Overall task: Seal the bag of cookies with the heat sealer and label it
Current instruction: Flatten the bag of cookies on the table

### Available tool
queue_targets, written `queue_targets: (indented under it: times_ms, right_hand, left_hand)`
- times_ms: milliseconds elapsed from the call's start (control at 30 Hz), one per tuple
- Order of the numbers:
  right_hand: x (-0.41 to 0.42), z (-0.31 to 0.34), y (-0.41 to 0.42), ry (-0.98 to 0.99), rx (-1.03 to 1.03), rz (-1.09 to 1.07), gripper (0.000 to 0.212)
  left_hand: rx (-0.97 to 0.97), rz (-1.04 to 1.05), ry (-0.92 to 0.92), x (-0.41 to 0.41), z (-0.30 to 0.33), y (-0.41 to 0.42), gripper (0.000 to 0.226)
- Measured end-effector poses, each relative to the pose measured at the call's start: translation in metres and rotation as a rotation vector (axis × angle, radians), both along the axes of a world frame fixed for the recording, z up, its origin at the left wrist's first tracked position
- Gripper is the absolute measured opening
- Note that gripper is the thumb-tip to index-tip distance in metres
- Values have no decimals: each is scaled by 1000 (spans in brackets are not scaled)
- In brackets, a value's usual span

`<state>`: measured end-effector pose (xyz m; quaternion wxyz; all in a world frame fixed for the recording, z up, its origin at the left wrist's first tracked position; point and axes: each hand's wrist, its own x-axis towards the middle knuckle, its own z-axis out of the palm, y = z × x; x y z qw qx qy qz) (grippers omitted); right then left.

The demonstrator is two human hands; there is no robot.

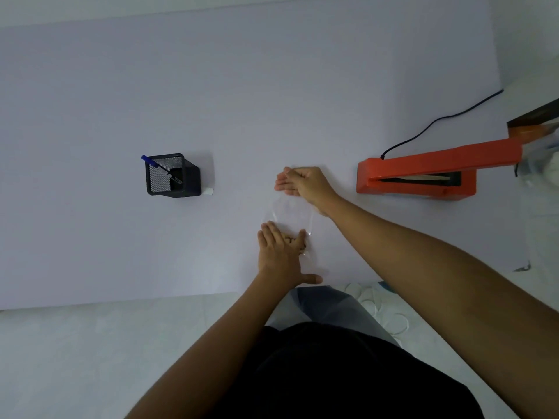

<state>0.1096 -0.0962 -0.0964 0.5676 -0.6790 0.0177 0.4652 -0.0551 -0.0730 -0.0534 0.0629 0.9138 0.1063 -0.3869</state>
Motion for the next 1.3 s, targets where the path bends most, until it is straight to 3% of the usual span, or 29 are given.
queue_targets:
  times_ms: [300, 533, 900, 1133, 1300]
  right_hand:
    - [-52, 1, -22, 109, 55, 136, 33]
    - [-30, -4, -5, 53, 27, 158, 36]
    - [-16, 0, 3, 56, 82, 29, 39]
    - [-46, -1, -8, 146, 94, 199, 40]
    - [-28, -1, 1, 81, 44, 220, 39]
  left_hand:
    - [14, 0, -1, -1, -4, 1, 122]
    - [1, -2, -3, -2, -3, 2, 120]
    - [-14, 15, 13, -1, 0, 1, 119]
    - [-15, 15, 6, 0, 0, 2, 119]
    - [-10, 6, 14, 2, 5, 3, 118]
